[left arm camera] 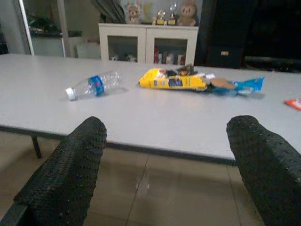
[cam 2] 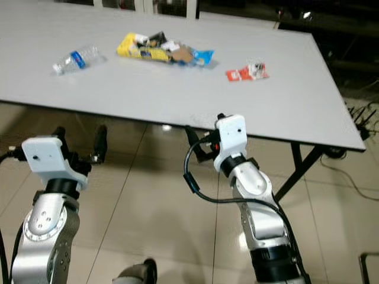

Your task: Picking trash to rubbish bin

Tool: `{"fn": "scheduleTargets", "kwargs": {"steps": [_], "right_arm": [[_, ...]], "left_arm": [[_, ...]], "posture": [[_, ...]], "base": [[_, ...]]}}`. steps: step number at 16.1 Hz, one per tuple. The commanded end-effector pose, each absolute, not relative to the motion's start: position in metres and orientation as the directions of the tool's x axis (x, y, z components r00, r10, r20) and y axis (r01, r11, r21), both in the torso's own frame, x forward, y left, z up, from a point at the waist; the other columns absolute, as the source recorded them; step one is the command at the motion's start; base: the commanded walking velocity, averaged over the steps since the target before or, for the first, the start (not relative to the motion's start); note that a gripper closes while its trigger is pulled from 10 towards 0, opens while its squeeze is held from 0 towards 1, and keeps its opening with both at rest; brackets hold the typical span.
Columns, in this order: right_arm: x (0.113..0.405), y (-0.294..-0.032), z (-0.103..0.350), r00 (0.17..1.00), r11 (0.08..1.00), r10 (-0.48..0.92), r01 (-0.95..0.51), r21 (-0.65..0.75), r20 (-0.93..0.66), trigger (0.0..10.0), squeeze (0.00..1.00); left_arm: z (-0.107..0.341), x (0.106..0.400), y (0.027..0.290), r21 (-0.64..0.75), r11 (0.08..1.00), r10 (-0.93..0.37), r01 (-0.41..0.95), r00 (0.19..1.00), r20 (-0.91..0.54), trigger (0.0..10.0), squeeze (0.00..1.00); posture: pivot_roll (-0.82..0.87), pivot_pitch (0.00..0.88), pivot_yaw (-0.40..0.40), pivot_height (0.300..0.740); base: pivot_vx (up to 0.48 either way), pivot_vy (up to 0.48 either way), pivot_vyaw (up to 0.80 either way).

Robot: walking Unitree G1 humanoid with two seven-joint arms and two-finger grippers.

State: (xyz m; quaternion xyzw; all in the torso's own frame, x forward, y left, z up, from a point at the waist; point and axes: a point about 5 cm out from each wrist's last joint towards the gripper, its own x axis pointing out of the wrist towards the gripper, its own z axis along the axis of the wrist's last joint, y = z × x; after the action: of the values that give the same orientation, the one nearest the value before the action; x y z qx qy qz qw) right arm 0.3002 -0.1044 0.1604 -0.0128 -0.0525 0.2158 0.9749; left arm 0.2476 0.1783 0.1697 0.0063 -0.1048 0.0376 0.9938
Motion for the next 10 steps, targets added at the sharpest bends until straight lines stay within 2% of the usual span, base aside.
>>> {"fn": "scheduleTargets", "kwargs": {"steps": [1, 10], "right_arm": [[0.3016, -0.1054, 0.1632, 0.902, 0.909, 0.418, -0.414, -0.053, 0.107, 10.0, 0.00], [0.3020, -0.1032, 0.1617, 0.901, 0.907, 0.421, -0.417, -0.056, 0.105, 10.0, 0.00]], "left_arm": [[0.1733, 0.2492, 0.1785, -0.008, 0.997, 0.082, -0.082, 0.973, 0.215, 10.0, 0.00], [0.1746, 0.2517, 0.1835, 0.004, 0.996, 0.090, -0.093, 0.975, 0.205, 10.0, 0.00]], "posture": [[-0.04, 0.127, -0.050, 0.740], [-0.03, 0.139, -0.042, 0.740]], "base": [[0.345, 0.000, 0.00], [0.384, 0.000, 0.00]]}}
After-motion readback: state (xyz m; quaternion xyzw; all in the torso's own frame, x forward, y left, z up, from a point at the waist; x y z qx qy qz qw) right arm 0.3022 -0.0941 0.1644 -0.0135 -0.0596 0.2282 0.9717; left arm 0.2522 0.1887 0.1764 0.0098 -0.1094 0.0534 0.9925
